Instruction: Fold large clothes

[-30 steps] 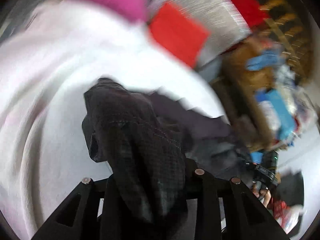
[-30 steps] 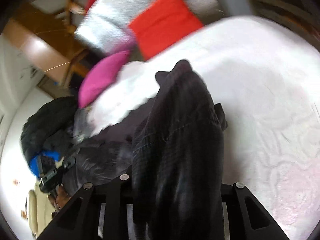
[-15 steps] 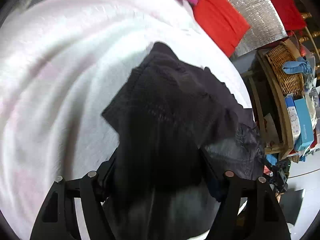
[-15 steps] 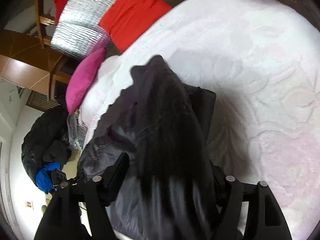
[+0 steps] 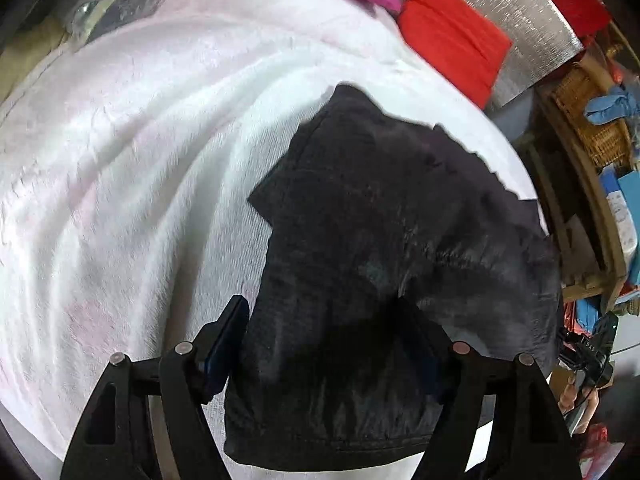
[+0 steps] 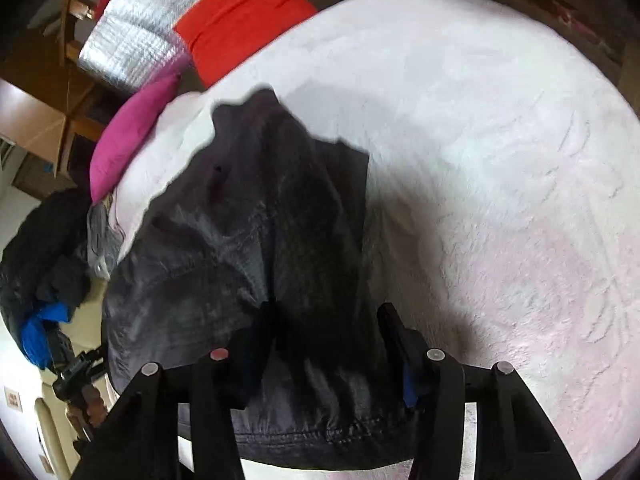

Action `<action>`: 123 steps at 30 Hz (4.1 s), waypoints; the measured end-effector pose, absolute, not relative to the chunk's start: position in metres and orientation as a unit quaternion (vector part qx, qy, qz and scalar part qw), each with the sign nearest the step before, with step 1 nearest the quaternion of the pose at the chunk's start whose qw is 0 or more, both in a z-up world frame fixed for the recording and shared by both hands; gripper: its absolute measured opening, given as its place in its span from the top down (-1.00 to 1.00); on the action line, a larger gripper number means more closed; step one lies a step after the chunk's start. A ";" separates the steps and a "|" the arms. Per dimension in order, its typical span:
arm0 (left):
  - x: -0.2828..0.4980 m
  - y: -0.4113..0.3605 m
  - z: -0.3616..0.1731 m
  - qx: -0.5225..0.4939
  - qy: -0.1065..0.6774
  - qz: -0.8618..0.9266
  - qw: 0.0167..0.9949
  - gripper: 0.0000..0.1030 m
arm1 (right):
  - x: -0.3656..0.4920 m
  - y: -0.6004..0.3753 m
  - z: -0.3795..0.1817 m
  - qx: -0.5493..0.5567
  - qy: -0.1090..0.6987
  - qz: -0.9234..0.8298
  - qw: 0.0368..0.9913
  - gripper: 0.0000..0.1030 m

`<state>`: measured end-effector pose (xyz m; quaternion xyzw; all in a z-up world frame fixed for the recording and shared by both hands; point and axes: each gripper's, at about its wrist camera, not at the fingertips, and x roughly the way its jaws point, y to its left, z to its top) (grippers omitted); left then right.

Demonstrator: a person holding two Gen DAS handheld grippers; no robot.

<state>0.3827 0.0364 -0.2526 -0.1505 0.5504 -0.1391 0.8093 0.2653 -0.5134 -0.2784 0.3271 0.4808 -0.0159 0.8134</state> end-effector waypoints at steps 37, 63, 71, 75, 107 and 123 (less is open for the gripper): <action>0.392 -0.022 -0.206 -0.048 0.429 -0.096 0.897 -0.47 | 0.320 -0.501 -0.226 0.294 0.379 -0.091 0.873 -0.50; 0.278 -0.016 -0.239 -0.020 0.445 -0.044 0.894 -0.63 | 0.220 -0.365 -0.246 0.203 0.403 -0.002 0.892 -0.46; 0.287 -0.049 -0.253 0.049 0.454 -0.024 0.889 -0.65 | 0.245 -0.320 -0.254 0.169 0.428 0.043 0.886 -0.44; 0.279 -0.062 -0.248 0.087 0.440 -0.014 0.894 -0.66 | 0.243 -0.308 -0.253 0.142 0.431 0.031 0.891 -0.29; 0.140 -0.094 -0.093 0.108 0.276 -0.032 0.955 -0.68 | 0.098 -0.321 -0.121 0.106 0.277 -0.046 0.954 -0.48; 0.055 -0.055 -0.007 0.060 0.195 -0.033 0.979 -0.99 | 0.018 -0.269 -0.041 0.074 0.247 -0.083 0.963 -0.51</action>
